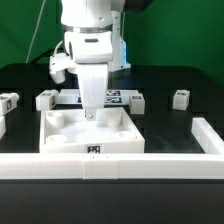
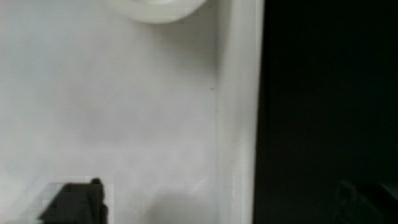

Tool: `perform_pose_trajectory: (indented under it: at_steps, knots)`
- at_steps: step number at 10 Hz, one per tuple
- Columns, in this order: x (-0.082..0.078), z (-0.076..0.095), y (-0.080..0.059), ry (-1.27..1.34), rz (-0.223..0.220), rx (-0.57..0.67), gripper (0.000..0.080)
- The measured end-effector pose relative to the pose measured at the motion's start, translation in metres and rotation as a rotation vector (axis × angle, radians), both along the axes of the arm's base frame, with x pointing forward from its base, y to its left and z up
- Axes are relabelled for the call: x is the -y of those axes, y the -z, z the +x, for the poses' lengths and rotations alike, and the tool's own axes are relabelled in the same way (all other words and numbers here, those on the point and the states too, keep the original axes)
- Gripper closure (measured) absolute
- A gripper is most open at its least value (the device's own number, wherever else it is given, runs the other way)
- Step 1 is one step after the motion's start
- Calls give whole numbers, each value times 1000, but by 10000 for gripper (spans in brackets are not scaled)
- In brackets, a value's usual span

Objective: Assemble one leg

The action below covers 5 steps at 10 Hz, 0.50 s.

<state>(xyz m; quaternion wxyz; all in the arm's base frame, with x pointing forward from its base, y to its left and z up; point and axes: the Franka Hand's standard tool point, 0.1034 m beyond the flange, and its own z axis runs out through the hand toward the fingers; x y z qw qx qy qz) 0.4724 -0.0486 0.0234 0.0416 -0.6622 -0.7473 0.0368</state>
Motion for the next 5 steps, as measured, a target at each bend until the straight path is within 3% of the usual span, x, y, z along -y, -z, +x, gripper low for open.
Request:
perform_pose_trajectory:
  at_steps: [2,3,4,5]
  knots:
    - [0,-1,1,21,-2,-3,150]
    - [0,-1,1,21,-2,-3,247]
    - [0,-1,1,21,-2,-3,247]
    - [0,-1,1,21,-2,-3,429]
